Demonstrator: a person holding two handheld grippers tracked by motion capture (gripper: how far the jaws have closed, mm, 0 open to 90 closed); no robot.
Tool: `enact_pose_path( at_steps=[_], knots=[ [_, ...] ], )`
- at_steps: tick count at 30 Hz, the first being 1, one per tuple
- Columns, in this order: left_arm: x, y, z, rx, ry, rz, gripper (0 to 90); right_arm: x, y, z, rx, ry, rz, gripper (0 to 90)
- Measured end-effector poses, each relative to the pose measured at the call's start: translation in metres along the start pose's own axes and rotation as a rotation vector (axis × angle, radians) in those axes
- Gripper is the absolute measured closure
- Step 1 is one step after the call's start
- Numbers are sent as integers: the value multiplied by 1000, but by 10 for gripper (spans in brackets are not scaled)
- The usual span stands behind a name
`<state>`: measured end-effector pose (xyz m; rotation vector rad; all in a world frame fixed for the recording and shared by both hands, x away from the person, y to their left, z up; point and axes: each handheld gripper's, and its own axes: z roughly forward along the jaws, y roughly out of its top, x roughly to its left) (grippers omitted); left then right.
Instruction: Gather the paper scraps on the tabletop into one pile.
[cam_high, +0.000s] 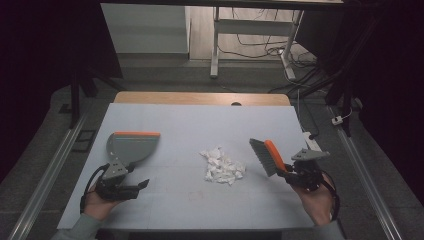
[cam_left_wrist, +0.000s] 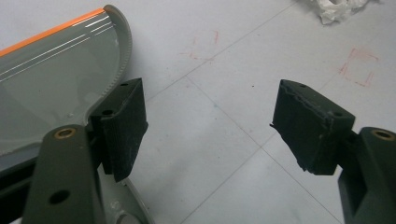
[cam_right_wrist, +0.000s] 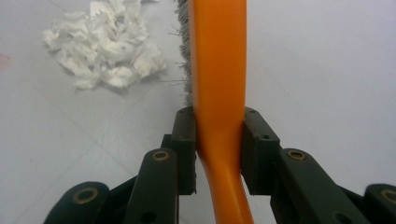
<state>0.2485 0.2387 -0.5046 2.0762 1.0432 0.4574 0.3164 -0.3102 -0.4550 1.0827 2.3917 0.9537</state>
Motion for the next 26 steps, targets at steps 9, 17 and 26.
enact_pose_path(
  at_steps=[9,17,26],
  knots=[
    [0,2,3,-1,2,3,272,-3,-13,-2,4,-2,25,691],
    [0,2,4,2,1,4,272,-1,-10,0,-1,-3,12,691],
    [0,2,3,-1,2,5,272,0,-9,-1,-7,-3,11,691]
  ],
)
